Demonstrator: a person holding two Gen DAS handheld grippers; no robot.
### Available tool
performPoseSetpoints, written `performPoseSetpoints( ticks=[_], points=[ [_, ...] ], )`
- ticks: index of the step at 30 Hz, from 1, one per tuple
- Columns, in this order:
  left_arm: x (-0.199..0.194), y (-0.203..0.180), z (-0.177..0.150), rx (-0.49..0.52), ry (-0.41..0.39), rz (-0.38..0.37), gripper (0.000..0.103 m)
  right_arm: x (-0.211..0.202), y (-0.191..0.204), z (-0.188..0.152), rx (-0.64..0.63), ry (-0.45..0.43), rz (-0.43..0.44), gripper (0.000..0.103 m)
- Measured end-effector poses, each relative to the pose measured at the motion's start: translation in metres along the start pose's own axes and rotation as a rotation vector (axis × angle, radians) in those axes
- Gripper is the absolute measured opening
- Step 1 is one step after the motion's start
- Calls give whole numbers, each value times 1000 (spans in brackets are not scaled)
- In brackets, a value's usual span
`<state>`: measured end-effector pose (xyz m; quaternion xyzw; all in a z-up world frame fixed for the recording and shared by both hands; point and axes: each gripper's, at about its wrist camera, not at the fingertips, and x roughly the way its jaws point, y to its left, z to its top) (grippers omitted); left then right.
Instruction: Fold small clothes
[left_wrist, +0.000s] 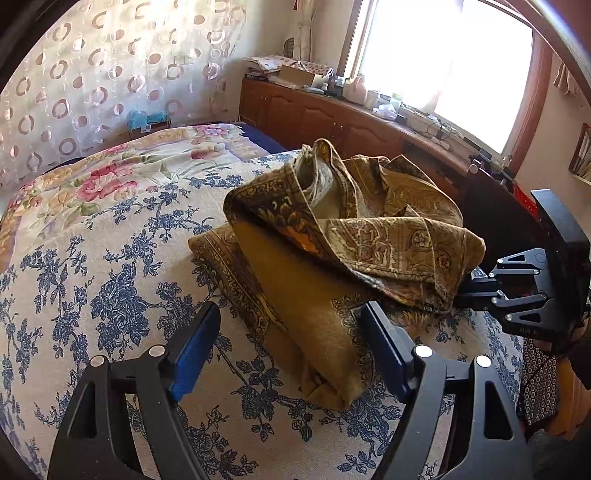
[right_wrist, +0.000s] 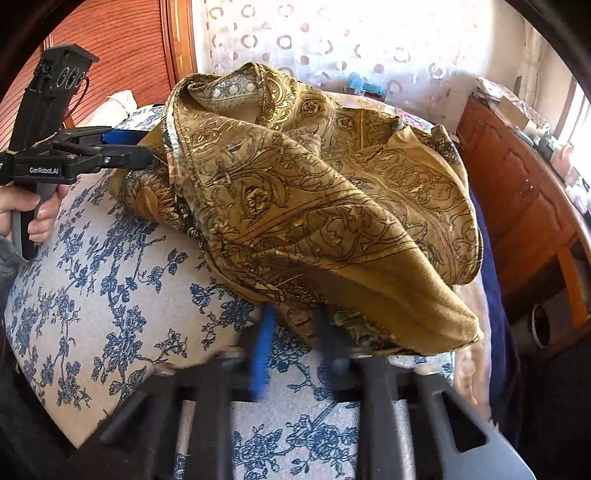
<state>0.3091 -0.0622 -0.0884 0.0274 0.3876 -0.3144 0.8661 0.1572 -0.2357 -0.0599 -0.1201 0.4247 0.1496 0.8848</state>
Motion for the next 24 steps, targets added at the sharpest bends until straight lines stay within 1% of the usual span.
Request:
performPoseSetpoints(
  ticks=[1,5,7,9,11,14,16,19,22,24],
  points=[
    [0,0,0,0,-1,1,79,-1,1,1,-5,2,-2,5],
    [-2,1,-1,-4,-8,3,79,-5,4,7,-37,9,-24,2],
    [-4,3,-1,-6,-19,9,79,-23,4,16,-47,-37,-37,2],
    [-6,5,-1,-12,-30,16,79,-46,-1,31,-56,-105,-59,2],
    [-8,6,0,-16,-40,23,79,-65,-9,52,-84,-168,-105,2],
    [-9,10,0,-27,-50,36,79,-75,-25,88,-114,-227,-183,2],
    [-8,13,0,-35,-51,44,79,-71,-37,111,-130,-251,-235,1],
    [-7,14,1,-50,-45,61,79,-48,-51,140,-148,-250,-289,1],
    [-6,12,4,-48,-36,80,79,-10,-55,152,-181,-215,-322,1],
    [-4,10,9,-48,-26,98,79,17,-56,157,-167,-178,-310,1]
  ],
)
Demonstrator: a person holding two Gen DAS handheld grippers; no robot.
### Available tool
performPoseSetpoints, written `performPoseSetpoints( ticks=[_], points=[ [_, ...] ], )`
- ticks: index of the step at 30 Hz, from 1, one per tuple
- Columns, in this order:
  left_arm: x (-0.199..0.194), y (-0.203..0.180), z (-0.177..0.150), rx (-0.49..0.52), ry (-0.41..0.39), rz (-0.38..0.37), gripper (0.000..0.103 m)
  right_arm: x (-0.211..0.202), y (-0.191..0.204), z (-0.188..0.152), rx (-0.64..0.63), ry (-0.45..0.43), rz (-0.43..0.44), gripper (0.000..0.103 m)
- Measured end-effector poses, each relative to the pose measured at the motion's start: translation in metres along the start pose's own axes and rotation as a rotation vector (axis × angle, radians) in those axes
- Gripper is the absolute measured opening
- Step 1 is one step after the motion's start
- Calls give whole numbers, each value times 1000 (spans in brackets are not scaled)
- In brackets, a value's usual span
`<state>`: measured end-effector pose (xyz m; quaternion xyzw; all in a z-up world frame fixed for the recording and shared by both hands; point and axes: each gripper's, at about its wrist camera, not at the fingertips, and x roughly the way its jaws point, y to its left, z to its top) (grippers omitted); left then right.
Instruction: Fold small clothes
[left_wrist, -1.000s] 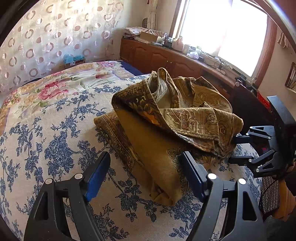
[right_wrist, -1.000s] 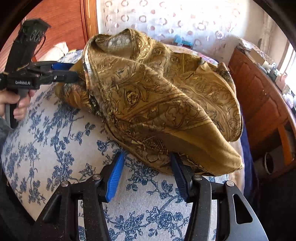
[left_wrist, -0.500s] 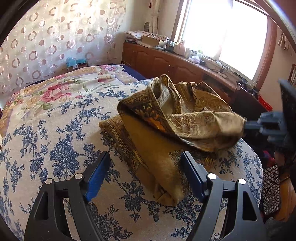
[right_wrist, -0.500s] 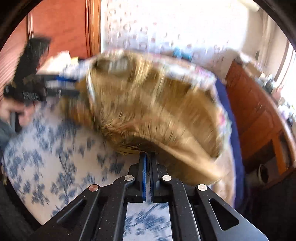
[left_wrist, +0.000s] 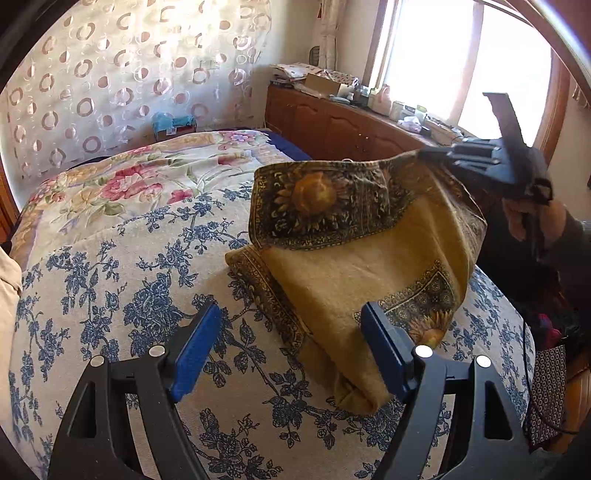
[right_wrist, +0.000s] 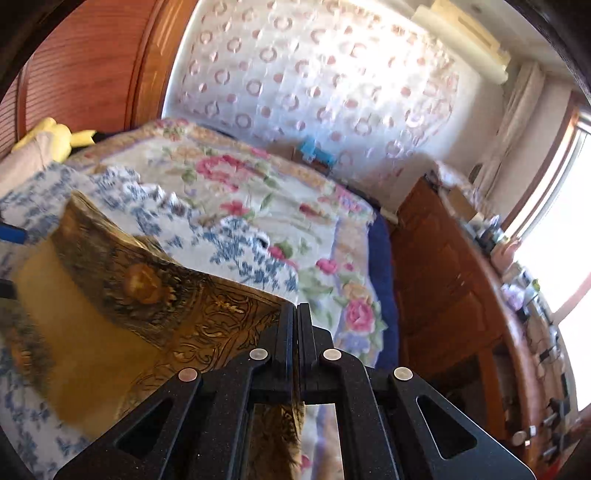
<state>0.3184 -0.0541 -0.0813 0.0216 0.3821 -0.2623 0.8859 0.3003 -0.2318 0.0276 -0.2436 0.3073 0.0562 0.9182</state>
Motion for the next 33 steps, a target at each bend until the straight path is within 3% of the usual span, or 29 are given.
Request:
performPoseSetpoints(
  ticks=[4,6,9,11,13,16,22,25,28,30,33],
  points=[
    [6,0,12,-10,16,24,79,44,0,0,108,77,53,1],
    [12,3,20,-25,22,28,79,47,-12,4,165,71,70,3],
    [25,12,34,-73,35,18,79,31,-32,4,252,36,96,33],
    [34,17,41,-99,44,19,79,8,-43,-3,298,-2,116,40],
    [43,19,46,-102,51,50,79,-13,-43,-16,322,-28,149,57],
    [53,20,46,-88,68,99,79,-24,-40,-40,337,-4,220,67],
    [65,30,34,-118,113,126,79,10,-43,-66,392,137,281,68],
    [64,30,31,-117,112,128,79,23,-48,-68,435,168,326,68],
    [62,29,30,-120,111,99,66,36,-51,-63,437,179,352,68],
    [60,26,29,-134,114,56,46,36,-53,-60,417,182,359,67],
    [61,21,29,-142,118,29,31,36,-49,-58,396,181,362,56]
  ],
)
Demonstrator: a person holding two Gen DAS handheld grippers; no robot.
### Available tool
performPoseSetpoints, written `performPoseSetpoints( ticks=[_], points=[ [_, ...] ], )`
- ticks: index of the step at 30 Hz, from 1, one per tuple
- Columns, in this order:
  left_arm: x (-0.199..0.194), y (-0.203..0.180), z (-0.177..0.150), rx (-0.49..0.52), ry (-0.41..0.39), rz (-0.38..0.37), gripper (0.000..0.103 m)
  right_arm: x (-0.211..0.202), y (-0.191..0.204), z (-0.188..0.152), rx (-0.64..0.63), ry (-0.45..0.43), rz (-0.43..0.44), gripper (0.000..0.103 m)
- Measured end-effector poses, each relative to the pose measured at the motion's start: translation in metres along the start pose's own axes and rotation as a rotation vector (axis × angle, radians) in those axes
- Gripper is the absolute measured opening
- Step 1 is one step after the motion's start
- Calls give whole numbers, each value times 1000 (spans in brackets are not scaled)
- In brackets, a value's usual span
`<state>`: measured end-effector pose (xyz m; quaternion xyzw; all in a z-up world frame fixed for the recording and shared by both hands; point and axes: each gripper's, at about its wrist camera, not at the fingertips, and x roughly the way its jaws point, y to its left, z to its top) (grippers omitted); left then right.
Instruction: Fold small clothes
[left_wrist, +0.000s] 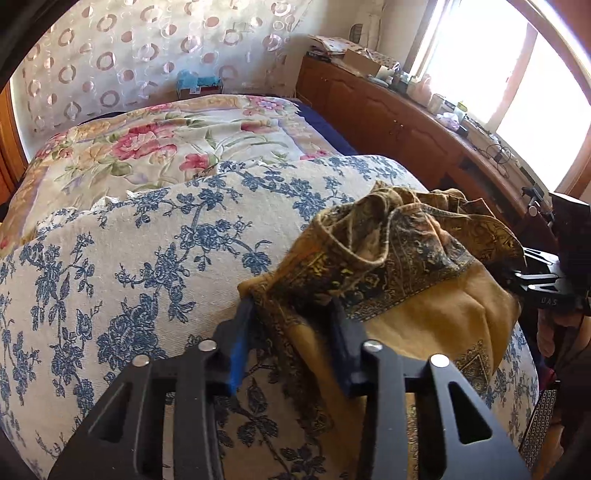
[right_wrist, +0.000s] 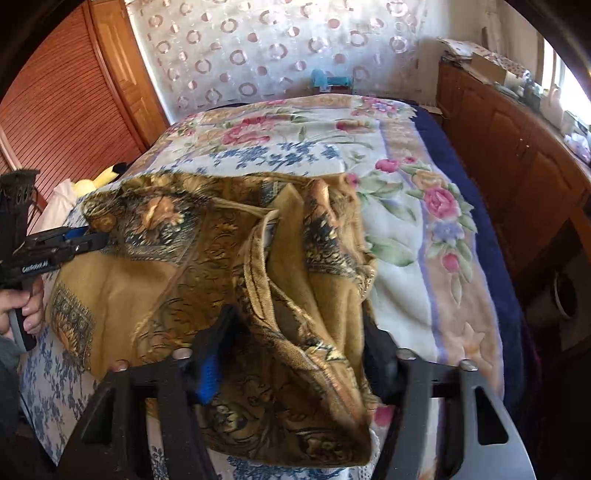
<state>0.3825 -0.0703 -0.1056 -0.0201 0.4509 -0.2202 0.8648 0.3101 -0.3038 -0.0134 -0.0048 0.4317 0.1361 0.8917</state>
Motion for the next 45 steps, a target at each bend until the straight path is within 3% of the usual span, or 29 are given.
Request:
performPoseSetpoints(
  ticks=[2,3,4,7,12,16,23,33,39,45],
  points=[
    [1,-1,1,-10,5,-33,19,-3,-1,-1,-17,-2,-1,49],
    [0,-1,2,-15,5,-51,11,-3,1,-4,-22,-4,8,39],
    [-1,-3,2,-10,5,-63,10,-4,0,-3,-25,-5,22,27],
    [-15,-11,1,18,-36,-80,8,-11,7,-9,-56,-13,26,13],
    [-65,-12,-1,9,-132,-158,8,-28,19,-4,-112,-88,-7,11],
    [-109,1,-11,-3,-210,-155,8,-46,46,14,-183,-153,11,11],
    [-184,62,-42,-75,-320,-45,8,-52,127,54,-337,-227,91,11],
    [-267,162,-99,-222,-437,128,8,-16,267,103,-562,-258,208,11],
    [-279,217,-133,-347,-473,187,8,32,331,146,-669,-252,232,11],
    [-280,249,-160,-428,-478,216,8,72,378,171,-754,-231,264,11]
  ],
)
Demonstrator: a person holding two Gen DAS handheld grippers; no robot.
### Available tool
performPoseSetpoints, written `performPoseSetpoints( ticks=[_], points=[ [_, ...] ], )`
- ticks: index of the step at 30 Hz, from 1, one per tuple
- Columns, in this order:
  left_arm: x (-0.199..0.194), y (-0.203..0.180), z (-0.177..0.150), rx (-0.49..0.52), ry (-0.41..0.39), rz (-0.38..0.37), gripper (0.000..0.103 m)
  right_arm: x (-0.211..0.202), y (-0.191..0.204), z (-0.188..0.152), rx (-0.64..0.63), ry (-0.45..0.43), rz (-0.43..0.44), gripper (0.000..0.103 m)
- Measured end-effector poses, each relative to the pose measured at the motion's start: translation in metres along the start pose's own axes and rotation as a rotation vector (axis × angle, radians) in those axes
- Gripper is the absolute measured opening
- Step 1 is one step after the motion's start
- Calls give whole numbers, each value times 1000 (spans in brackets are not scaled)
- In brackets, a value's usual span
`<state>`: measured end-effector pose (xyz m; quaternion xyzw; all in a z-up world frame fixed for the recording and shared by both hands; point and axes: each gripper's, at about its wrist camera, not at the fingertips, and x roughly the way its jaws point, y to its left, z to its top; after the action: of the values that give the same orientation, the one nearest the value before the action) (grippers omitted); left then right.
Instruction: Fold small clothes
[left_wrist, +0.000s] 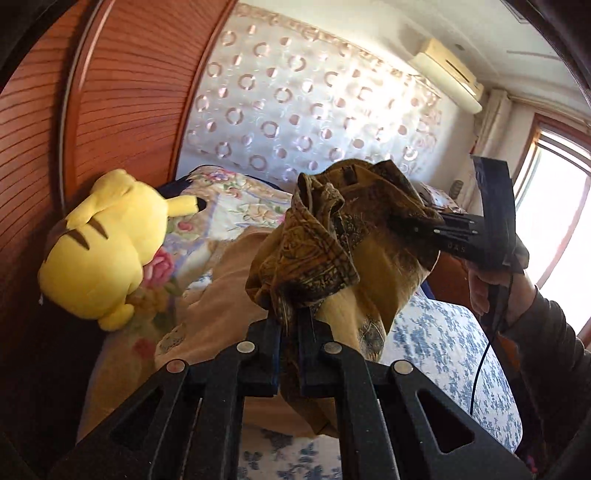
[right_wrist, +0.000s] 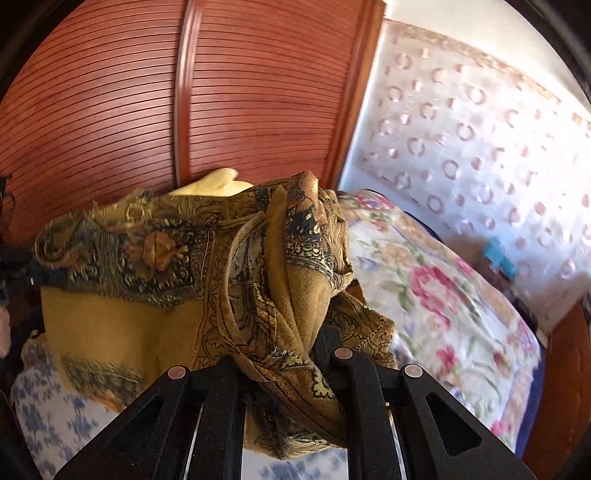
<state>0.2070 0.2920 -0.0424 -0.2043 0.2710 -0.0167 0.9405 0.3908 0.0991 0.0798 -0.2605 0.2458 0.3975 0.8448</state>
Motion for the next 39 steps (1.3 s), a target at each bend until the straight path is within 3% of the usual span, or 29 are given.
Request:
performPoseSetpoints(
  ticks=[4,9,11,13,15,18,22,25,27,32,36,39],
  points=[
    [-1,32,-9,-69,3,8,8,24,-11,11,-30,16,48,11],
    [12,46,-21,-66,48,56,8,64,-16,19,-63,58,65,13],
    [17,47,-24,-51,63,72,8,82,-21,15,-40,88,65,16],
    [16,48,-28,-33,67,79,9,106,-29,15,10,112,66,31],
    [15,49,-28,-23,72,91,22,115,-46,11,74,103,47,42],
    [3,48,-26,-10,40,106,41,112,-67,8,163,36,16,48],
    [-9,49,-16,6,-20,119,45,84,-83,6,206,-82,-88,57],
    [-5,43,-10,33,-24,106,64,64,-85,4,201,-146,-123,61],
    [5,38,-8,47,-12,91,73,56,-79,0,188,-167,-94,61],
    [29,24,-12,111,38,130,76,52,-71,-23,128,-144,40,61],
    [44,23,-22,126,100,203,76,61,-82,-42,114,-86,57,61],
    [47,25,-29,122,119,213,76,86,-93,-45,121,-34,53,61]
  ],
)
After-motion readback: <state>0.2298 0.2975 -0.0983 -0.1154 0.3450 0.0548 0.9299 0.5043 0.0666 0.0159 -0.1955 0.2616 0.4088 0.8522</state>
